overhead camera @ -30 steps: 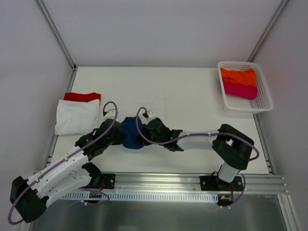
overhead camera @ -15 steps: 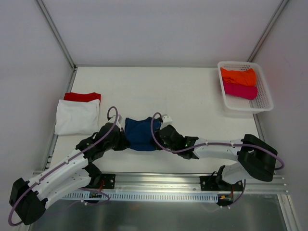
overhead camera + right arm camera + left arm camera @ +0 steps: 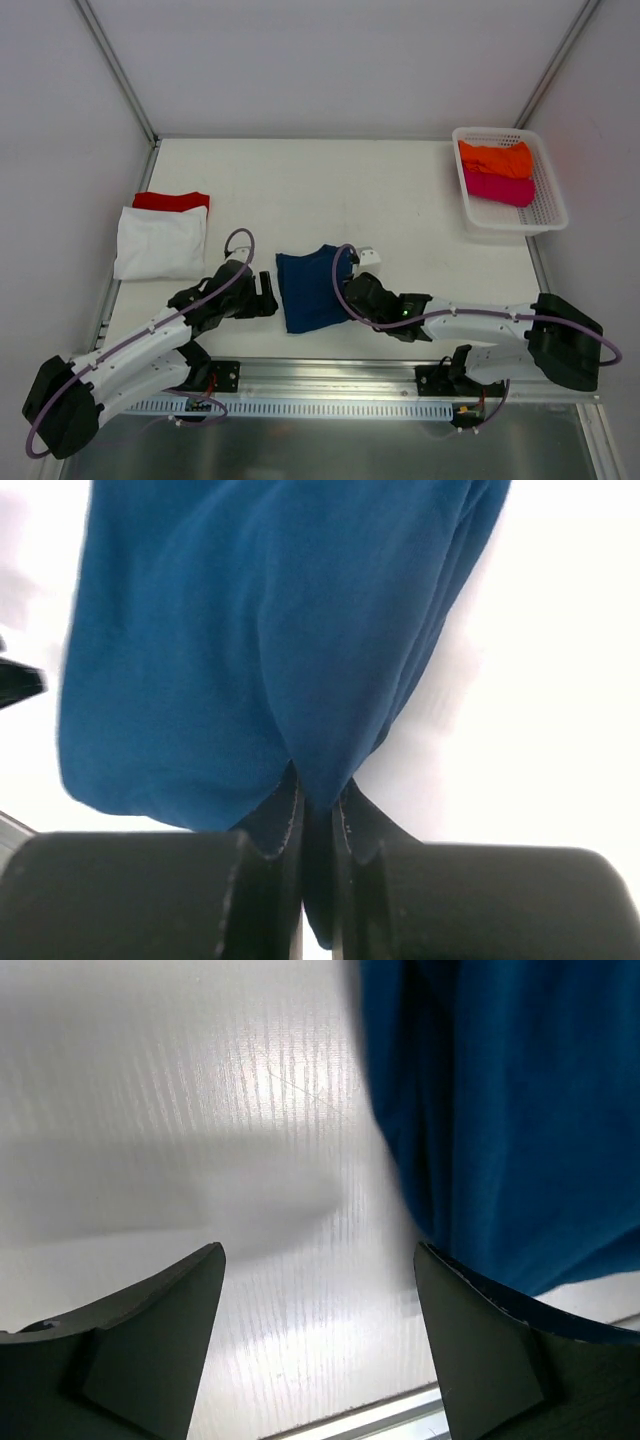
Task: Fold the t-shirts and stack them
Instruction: Neatly place the folded tshirt to the corner
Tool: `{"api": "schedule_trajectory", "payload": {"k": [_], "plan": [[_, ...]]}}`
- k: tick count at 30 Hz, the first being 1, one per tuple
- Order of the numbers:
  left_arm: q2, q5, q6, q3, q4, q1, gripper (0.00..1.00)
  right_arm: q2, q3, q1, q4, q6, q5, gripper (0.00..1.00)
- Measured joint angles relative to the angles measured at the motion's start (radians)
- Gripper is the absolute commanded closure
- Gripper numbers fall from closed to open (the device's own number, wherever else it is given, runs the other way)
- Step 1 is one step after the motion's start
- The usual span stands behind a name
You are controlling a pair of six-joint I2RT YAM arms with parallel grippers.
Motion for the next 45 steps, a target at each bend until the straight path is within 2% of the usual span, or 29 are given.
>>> {"api": "schedule_trajectory", "payload": {"k": [6,14,18,26,29,33,36,38,40,42,45], "plan": [[0.089,0.017,-0.007,-0.061,0.166,0.000,0.33,-0.114,-0.038,0.013,-0.065,0.010,0.048,0.99],[0.064,0.115,-0.064,-0.256,0.620,0.000,0.33,-0.142,-0.055,0.016,-0.095,0.012,0.069,1.00],[-0.003,0.140,-0.092,-0.320,0.694,0.000,0.33,-0.118,-0.055,0.016,-0.093,0.012,0.072,1.00],[-0.065,0.169,-0.146,-0.332,0.835,0.000,0.29,-0.020,-0.055,0.016,-0.063,0.015,0.073,0.99],[-0.027,0.178,-0.161,-0.332,0.922,0.000,0.29,0.004,-0.055,0.016,-0.035,0.017,0.071,0.99],[0.119,0.200,-0.175,-0.332,1.020,0.000,0.31,0.015,-0.055,0.016,-0.013,0.024,0.064,0.99],[0.219,0.202,-0.193,-0.332,1.051,0.000,0.32,0.015,-0.055,0.018,-0.009,0.029,0.064,0.86],[0.256,0.202,-0.201,-0.332,1.067,0.000,0.32,0.015,-0.055,0.018,-0.007,0.034,0.065,0.57],[0.274,0.202,-0.208,-0.332,1.081,0.000,0.32,0.015,-0.055,0.018,-0.005,0.039,0.066,0.39],[0.274,0.199,-0.208,-0.332,1.081,0.000,0.32,0.015,-0.055,0.018,-0.008,0.040,0.070,0.30],[0.254,0.189,-0.201,-0.332,1.055,0.000,0.30,0.012,-0.055,0.022,-0.025,0.041,0.090,0.27]]}}
